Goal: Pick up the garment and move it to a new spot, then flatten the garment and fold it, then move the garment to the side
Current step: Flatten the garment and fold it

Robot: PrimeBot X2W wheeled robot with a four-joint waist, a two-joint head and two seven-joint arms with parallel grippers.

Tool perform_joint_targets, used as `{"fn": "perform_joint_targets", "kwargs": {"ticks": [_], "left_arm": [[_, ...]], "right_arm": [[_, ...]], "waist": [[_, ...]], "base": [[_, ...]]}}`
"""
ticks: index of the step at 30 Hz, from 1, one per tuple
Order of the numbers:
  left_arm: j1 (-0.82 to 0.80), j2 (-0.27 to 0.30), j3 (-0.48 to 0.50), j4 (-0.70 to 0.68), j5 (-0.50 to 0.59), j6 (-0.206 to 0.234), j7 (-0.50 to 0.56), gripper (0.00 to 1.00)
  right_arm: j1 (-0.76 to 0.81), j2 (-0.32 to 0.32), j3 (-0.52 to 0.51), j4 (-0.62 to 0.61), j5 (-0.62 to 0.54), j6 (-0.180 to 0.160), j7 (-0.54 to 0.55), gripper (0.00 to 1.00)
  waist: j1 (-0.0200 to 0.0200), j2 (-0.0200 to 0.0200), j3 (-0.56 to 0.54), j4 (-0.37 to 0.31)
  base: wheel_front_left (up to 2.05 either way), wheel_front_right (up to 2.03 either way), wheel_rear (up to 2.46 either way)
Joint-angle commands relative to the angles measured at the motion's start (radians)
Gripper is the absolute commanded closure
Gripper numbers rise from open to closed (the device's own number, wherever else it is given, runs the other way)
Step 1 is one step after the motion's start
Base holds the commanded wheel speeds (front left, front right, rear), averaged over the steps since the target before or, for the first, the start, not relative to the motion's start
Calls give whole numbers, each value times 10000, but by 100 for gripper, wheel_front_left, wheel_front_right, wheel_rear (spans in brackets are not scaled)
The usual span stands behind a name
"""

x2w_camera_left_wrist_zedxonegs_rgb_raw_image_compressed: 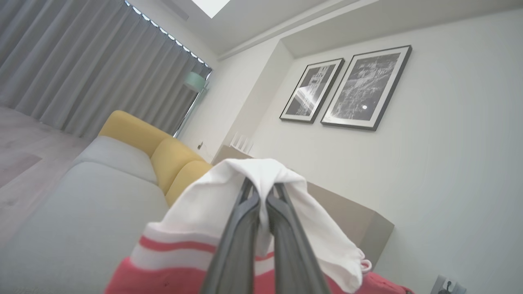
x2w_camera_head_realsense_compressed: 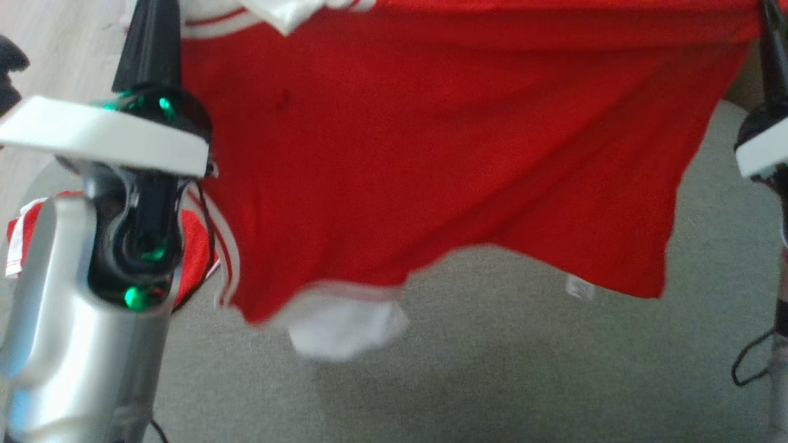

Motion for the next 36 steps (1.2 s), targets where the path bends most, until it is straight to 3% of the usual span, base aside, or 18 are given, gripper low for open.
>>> {"fn": "perform_joint_targets", "kwargs": {"ticks": [1, 7, 11, 17, 20, 28, 32, 36], "left_arm": [[-150, 442, 418, -459, -1, 128, 138, 100], [488, 964, 399, -1630, 132, 782, 875, 100], [132, 1189, 244, -1624, 193, 1019, 1449, 100], [-1985, 805, 114, -41, 56, 1017, 1879, 100], [-3552, 626, 110, 1446, 284, 734, 1594, 100], [-7560, -212, 454, 5460, 587, -159, -101, 100], [-8643, -536, 506, 6808, 640, -674, -917, 100], [-8694, -830, 283, 7830, 671, -1247, -1402, 100]], "right_arm": [[-114, 40, 11, -515, 82, 40, 210, 100], [493, 474, -897, -1799, 33, 40, 1588, 100], [101, 634, -1151, -2306, -261, 40, 2311, 100], [-1908, 640, -905, -1015, -449, 40, 2536, 100], [-3374, 560, -615, 419, -499, 40, 1918, 100], [-7291, 277, -221, 4364, -259, 40, -1240, 100], [-8268, -59, 275, 5621, 138, 40, -2984, 100], [-8293, -286, 860, 6747, 686, 40, -4187, 100]], "waist": [[0, -1, -1, 35], [0, -1, 184, 115], [0, -1, 525, 100], [0, -1, 1909, 0], [0, -1, 2709, -91], [0, -1, 4258, 162], [0, -1, 4565, 390], [0, -1, 4709, 536]], "base": [[0, 0, 0], [0, 0, 0], [0, 0, 0], [0, 0, 0], [0, 0, 0], [0, 0, 0], [0, 0, 0], [0, 0, 0]]}}
